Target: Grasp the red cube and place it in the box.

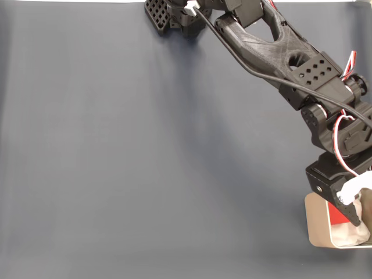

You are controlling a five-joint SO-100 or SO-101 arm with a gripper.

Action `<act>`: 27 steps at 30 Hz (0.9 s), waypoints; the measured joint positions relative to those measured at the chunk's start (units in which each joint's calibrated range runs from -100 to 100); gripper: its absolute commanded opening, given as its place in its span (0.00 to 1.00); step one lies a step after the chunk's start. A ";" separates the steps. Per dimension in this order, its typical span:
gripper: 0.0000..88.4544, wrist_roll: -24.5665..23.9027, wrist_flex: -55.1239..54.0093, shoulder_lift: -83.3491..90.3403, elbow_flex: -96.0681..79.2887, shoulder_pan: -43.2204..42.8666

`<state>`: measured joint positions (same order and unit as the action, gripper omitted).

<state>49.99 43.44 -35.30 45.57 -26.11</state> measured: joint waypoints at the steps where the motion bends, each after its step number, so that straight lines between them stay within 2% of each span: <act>1: 0.56 0.00 0.00 0.00 0.00 0.00; 18: 0.54 0.05 -1.35 0.00 0.00 0.00; 21: 0.38 0.00 -1.59 0.00 0.00 0.00; 24: 0.10 -0.29 -1.67 0.00 0.00 0.07; 26: 0.00 -0.44 -1.75 0.00 0.00 0.22; 27: 0.00 -0.44 -1.75 0.00 0.00 0.37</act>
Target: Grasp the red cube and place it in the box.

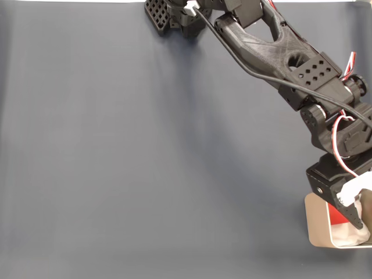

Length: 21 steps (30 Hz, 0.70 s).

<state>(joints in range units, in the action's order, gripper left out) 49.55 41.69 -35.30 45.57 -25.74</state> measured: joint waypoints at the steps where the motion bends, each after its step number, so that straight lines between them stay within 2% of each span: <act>1: 0.00 0.00 0.00 0.00 0.00 0.37; 10: 0.00 -0.59 -2.31 10.59 -13.11 7.20; 18: 0.00 -0.34 -6.60 30.83 -37.07 17.14; 21: 0.00 0.00 -7.00 43.25 -51.81 19.29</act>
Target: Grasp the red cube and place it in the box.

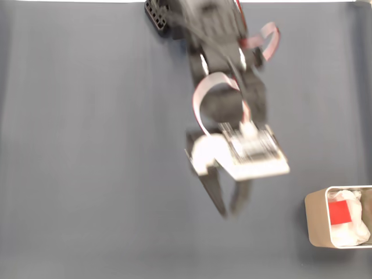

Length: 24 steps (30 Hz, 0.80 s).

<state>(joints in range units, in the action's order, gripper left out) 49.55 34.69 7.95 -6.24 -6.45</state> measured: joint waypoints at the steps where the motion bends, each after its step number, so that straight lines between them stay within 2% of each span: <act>1: 0.00 0.00 -0.08 4.08 -4.61 0.67; 13: 0.00 -0.24 0.80 51.15 -53.89 6.08; 24: 0.00 -0.39 13.05 85.45 -90.33 7.05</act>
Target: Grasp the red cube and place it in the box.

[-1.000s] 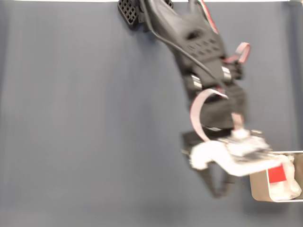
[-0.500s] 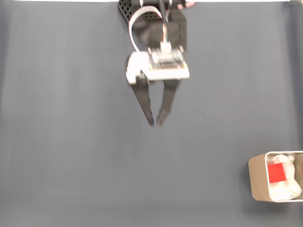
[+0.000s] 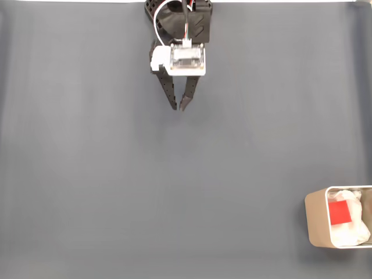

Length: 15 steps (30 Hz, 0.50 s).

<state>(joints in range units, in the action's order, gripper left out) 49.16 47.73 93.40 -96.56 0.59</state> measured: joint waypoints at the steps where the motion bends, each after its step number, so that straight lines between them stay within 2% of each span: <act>1: 0.00 -0.20 1.67 1.56 -1.36 0.00; 8: 0.00 -3.37 20.29 5.82 -2.80 -1.71; 15: 0.01 -3.03 26.49 6.60 -2.80 -1.56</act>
<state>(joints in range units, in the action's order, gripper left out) 46.13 74.22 100.00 -99.37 -0.96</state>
